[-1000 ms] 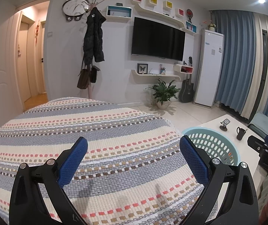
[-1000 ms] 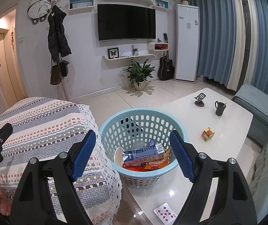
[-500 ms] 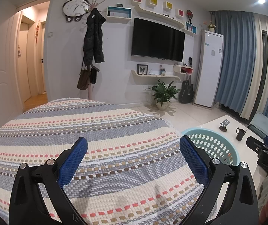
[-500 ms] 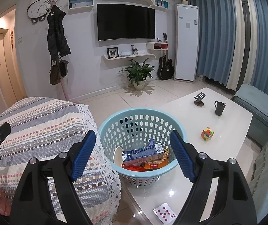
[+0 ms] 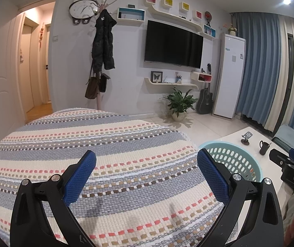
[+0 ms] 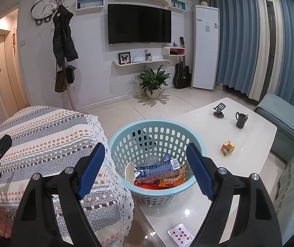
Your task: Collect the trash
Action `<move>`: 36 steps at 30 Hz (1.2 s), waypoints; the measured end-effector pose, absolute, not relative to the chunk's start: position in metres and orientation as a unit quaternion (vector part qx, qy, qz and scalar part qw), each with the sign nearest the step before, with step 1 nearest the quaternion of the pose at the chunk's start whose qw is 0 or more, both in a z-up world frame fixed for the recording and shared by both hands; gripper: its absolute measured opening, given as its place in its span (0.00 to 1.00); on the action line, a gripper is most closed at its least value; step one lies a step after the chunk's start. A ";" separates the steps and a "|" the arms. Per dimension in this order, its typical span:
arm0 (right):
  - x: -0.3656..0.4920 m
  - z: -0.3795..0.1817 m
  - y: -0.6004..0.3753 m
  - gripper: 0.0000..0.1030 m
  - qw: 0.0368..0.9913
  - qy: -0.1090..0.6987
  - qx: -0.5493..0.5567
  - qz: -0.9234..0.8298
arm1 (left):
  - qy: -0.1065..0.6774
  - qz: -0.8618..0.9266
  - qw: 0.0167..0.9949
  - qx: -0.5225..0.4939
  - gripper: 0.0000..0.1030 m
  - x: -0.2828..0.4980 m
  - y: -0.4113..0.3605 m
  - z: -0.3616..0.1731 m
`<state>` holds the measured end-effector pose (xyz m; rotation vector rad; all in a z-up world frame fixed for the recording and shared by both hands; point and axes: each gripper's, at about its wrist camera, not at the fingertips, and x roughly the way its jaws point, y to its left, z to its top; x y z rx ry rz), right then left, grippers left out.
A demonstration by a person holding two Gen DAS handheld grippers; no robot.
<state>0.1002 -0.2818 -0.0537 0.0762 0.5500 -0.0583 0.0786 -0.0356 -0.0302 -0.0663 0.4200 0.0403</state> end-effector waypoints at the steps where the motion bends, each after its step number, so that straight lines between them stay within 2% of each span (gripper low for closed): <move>1: 0.100 -0.054 -0.281 0.75 0.961 0.272 0.037 -0.028 | 0.208 0.020 0.977 -0.032 0.93 0.079 -0.036 -0.030; 36: 0.103 -0.061 -0.276 0.75 0.959 0.279 0.034 -0.026 | 0.209 0.033 0.977 -0.019 0.93 0.078 -0.044 -0.030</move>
